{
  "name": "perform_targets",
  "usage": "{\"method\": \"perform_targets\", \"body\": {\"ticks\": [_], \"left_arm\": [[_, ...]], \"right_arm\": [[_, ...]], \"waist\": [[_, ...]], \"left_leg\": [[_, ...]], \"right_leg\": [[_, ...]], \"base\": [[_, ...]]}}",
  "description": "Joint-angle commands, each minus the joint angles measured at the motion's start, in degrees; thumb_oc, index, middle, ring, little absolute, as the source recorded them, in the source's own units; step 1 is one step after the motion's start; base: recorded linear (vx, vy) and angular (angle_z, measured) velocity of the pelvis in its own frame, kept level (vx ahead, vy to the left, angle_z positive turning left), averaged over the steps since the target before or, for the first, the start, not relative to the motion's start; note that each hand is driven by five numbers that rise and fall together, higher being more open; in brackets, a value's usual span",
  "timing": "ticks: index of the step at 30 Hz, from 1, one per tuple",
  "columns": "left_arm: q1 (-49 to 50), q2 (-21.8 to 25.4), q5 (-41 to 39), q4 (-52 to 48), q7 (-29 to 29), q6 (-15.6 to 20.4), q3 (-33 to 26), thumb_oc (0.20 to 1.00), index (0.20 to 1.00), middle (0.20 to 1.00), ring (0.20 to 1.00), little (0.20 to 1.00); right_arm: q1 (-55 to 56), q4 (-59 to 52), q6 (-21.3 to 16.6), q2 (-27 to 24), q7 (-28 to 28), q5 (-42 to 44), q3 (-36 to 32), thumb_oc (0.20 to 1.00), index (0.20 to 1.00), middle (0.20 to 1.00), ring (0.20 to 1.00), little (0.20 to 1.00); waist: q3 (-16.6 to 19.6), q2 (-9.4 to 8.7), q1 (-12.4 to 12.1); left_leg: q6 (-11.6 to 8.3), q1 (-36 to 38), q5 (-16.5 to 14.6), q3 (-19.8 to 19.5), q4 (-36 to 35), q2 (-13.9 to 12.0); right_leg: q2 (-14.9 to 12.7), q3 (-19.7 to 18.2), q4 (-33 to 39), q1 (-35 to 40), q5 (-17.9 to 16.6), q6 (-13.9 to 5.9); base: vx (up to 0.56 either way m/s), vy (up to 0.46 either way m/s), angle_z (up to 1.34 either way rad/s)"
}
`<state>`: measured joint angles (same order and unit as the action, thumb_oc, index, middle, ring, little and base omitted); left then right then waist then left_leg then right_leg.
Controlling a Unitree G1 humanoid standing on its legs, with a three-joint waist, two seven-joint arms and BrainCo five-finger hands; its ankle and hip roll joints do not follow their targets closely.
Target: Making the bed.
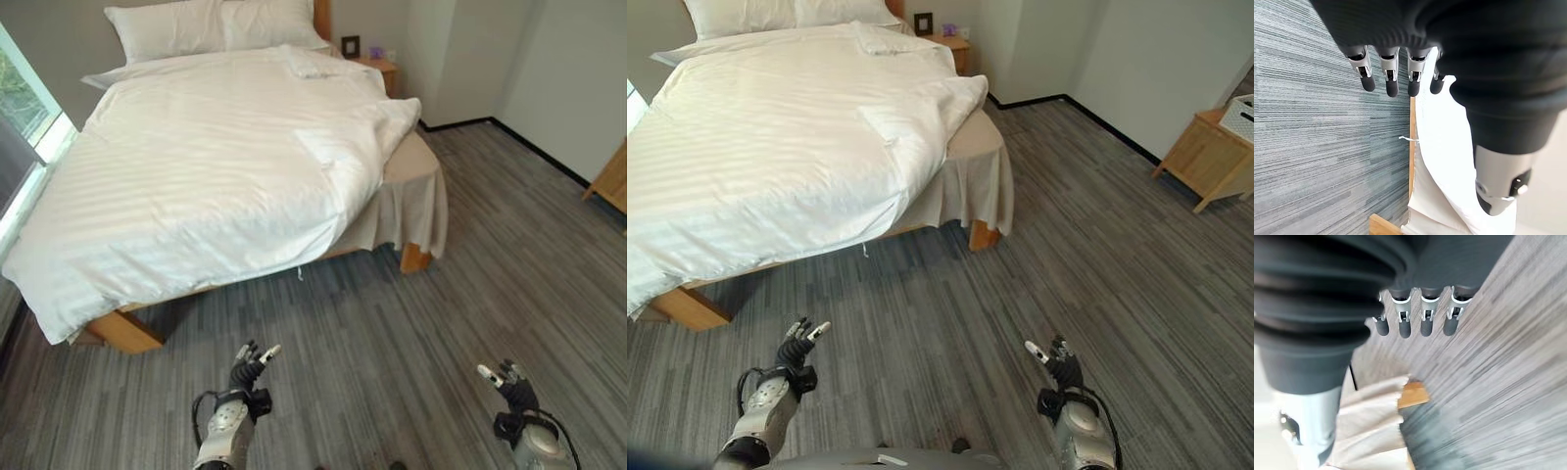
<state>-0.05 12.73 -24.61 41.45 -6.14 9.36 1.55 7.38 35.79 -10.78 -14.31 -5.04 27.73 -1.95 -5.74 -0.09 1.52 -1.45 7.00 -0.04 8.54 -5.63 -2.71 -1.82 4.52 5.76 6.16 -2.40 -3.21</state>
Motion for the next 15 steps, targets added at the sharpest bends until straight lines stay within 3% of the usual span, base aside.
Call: {"method": "perform_targets", "body": {"ticks": [1, 8, 10, 15], "left_arm": [[-3.63, 2.29, -1.42, -1.40, -1.58, 4.43, -0.54, 1.000, 1.000, 1.000, 1.000, 1.000], [-0.83, 4.25, 0.31, -12.37, -3.56, 6.09, -3.21, 1.000, 1.000, 1.000, 1.000, 1.000], [0.33, 3.08, -4.23, -14.61, -1.88, 6.65, -3.42, 1.000, 1.000, 1.000, 1.000, 1.000], [0.13, 3.62, -1.46, -20.12, -2.74, 6.89, -2.45, 1.000, 1.000, 1.000, 1.000, 1.000]], "right_arm": [[-0.69, -5.63, -4.48, -0.06, -0.46, 1.13, -1.83, 1.000, 1.000, 1.000, 1.000, 1.000], [0.76, -14.89, -5.24, -0.99, -0.81, -3.11, -1.58, 1.000, 1.000, 1.000, 1.000, 1.000], [1.17, -16.63, -5.90, -0.85, -1.05, -3.13, -2.22, 1.000, 1.000, 1.000, 1.000, 1.000], [0.13, -19.00, -6.18, -1.65, -1.76, -4.92, -2.00, 1.000, 1.000, 1.000, 1.000, 1.000]], "waist": [[-1.02, -1.00, 0.48], [-2.37, -1.27, 0.43], [-2.90, -1.41, 0.37], [-3.59, -1.71, 0.21]], "left_leg": [[0.33, -1.35, 0.06, 2.69, 0.63, 1.26], [0.55, -2.32, 0.35, 2.85, 0.63, 1.21], [0.68, -2.74, 0.44, 2.97, 0.63, 1.20], [0.81, -3.77, 0.50, 3.24, 0.63, 1.31]], "right_leg": [[-3.18, 4.59, -1.72, -1.08, -1.22, -3.20], [-3.25, 4.19, -2.37, -2.42, -1.35, -3.35], [-3.37, 4.16, -2.37, -2.92, -1.60, -3.52], [-3.58, 3.73, -2.17, -3.94, -1.98, -3.76]], "base": [[0.00, 0.000, 0.00], [-0.02, 0.008, -0.02], [0.00, 0.000, 0.00], [0.00, 0.005, -0.01]]}}
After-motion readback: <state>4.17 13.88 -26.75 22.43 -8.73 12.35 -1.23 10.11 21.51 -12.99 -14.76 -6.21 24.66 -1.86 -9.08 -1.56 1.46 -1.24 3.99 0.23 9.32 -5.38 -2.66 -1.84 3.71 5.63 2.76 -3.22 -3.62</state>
